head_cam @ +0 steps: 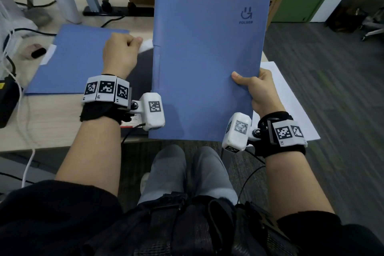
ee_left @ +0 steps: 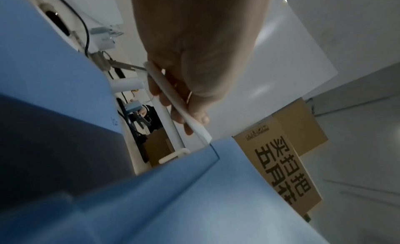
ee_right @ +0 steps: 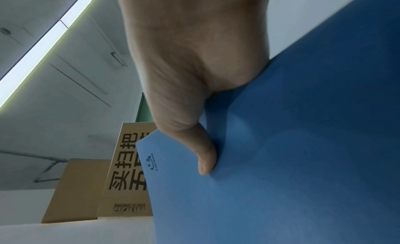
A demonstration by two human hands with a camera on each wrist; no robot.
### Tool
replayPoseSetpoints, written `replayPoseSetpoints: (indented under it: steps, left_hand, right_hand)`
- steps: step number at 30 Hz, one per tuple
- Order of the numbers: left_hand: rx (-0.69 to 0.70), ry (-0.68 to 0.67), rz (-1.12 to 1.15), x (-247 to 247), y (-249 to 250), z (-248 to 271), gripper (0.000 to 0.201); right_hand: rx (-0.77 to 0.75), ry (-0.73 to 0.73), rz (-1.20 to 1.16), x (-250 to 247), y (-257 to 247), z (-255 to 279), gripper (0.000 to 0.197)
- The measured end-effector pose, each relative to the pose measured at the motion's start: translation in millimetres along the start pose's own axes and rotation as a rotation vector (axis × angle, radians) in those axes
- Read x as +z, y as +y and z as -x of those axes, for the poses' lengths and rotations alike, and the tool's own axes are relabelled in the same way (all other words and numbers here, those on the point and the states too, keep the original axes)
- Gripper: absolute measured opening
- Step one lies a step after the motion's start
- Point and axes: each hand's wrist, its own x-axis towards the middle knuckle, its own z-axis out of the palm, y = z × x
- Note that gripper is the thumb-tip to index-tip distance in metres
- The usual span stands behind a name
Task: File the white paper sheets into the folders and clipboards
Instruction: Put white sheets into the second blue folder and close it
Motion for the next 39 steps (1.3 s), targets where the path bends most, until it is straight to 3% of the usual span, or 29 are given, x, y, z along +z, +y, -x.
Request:
replayPoseSetpoints:
  steps: [8,15,24,31,39]
  left_hand:
    - [-0.261,-0.038,0.503,13.7,7.0,6.9,0.046]
    - [-0.411,-0.100,0.557,19.9,11.4,15.5,0.038]
    - [-0.517,-0.242,0.689,20.3,15.7,17.7,0.022]
    - [-0.490,-0.386,0.816,11.9,2.2,12.1,0.060]
    - [-0.461,-0.464,0.945,9.6,9.5,27.3,0.050]
  right_hand:
    - [-0.016,0.017,-0.043,6.8,-2.3,2.5,0.016]
    - [-0.012,0.027,-0.040,13.7,0.6,3.1,0.018]
    - [-0.017,0.057,-0.013,16.8,2.3,6.3,0.019]
    - [-0.016,0.070,0.000,21.1,-2.4,6.7,0.020]
    - [-0.009,0.085,0.043,29.2,-4.1,10.7,0.021]
